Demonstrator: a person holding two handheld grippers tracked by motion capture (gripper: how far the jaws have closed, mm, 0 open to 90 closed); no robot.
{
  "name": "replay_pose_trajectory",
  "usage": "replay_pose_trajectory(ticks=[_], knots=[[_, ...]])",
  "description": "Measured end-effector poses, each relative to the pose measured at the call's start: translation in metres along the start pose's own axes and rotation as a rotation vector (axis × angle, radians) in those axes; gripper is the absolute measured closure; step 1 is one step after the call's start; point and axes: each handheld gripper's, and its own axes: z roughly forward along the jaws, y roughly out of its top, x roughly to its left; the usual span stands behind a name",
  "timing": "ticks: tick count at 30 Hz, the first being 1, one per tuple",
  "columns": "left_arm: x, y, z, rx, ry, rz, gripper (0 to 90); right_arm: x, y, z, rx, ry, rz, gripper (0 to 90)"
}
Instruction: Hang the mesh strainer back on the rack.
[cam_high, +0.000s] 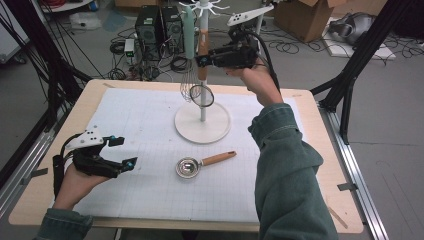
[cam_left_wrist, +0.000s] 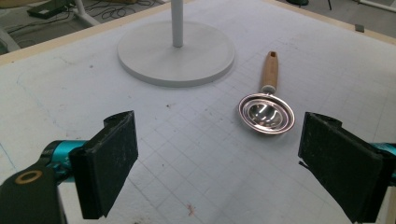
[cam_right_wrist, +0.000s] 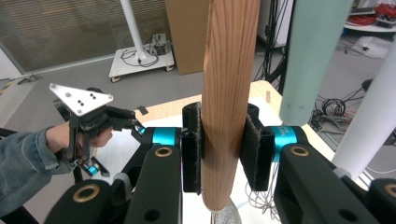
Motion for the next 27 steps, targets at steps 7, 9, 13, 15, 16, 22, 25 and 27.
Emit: replay_pose_trajectory(ticks=[7,9,13,15,16,22,25,27], knots=[[0.002,0.0,-0.003,-0.006,0.011,-0.004,11.4,-0.004,0.017,0.003,0.007,0.005,-0.008,72.5],[0.003,-0.001,-0.004,-0.005,0.013,-0.003,11.4,-0.006,0.022,0.004,0.009,0.004,-0.005,72.5],[0.005,-0.001,-0.006,-0.003,0.018,-0.008,11.5,-0.009,0.03,0.006,0.015,-0.002,0.001,72.5],[0.005,-0.002,-0.007,-0.003,0.019,-0.008,11.5,-0.013,0.031,0.006,0.011,-0.006,0.026,72.5],[0.005,-0.002,-0.007,-0.007,0.017,-0.009,11.5,-0.014,0.032,0.006,0.015,-0.01,0.029,72.5],[0.005,-0.002,-0.009,-0.014,0.015,-0.012,11.4,-0.019,0.033,0.008,0.023,-0.012,0.034,72.5],[0.004,-0.002,-0.01,-0.018,0.017,-0.011,11.4,-0.021,0.032,0.009,0.025,-0.015,0.037,72.4],[0.004,-0.002,-0.01,-0.015,0.018,-0.01,11.4,-0.021,0.032,0.009,0.024,-0.016,0.042,72.4]])
